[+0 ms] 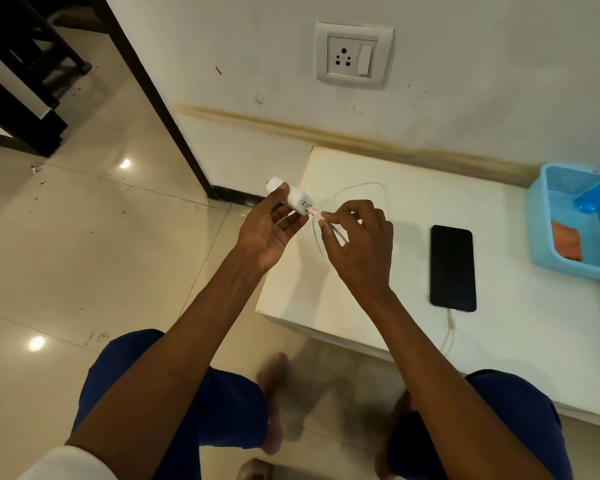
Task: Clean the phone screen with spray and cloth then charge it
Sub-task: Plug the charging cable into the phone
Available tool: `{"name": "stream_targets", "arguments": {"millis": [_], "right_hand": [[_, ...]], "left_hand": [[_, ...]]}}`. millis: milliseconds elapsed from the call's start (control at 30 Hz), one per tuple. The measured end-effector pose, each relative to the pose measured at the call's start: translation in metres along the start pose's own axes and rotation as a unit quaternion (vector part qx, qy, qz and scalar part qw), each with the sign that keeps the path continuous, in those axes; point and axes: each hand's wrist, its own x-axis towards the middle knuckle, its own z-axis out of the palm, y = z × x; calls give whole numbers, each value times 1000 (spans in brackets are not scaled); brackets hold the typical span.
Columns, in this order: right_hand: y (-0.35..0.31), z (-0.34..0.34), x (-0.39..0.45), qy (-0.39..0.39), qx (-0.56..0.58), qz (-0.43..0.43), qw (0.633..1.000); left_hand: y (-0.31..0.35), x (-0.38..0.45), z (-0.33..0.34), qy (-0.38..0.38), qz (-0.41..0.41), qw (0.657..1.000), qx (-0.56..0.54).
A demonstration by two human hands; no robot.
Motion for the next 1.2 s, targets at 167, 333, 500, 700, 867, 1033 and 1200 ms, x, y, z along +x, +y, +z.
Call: {"name": "stream_targets", "arguments": {"millis": [167, 333, 500, 700, 867, 1033, 1200], "right_hand": [[0, 0, -1, -2, 1, 6, 1000], [-1, 2, -5, -17, 8, 15, 1000], [0, 4, -7, -20, 12, 25, 999], [1, 5, -10, -15, 12, 24, 1000], [1, 5, -11, -6, 11, 20, 1000], [2, 4, -10, -29, 14, 36, 999], [3, 2, -6, -87, 31, 91, 992]], "left_hand": [[0, -2, 1, -15, 26, 998, 49], [-2, -1, -1, -13, 49, 995, 86], [-5, 0, -2, -16, 56, 993, 104], [-10, -2, 3, -8, 69, 989, 128], [-13, -5, 3, -7, 59, 992, 109], [-8, -4, 4, -14, 59, 991, 115], [-3, -5, 6, -16, 64, 990, 121]]}}
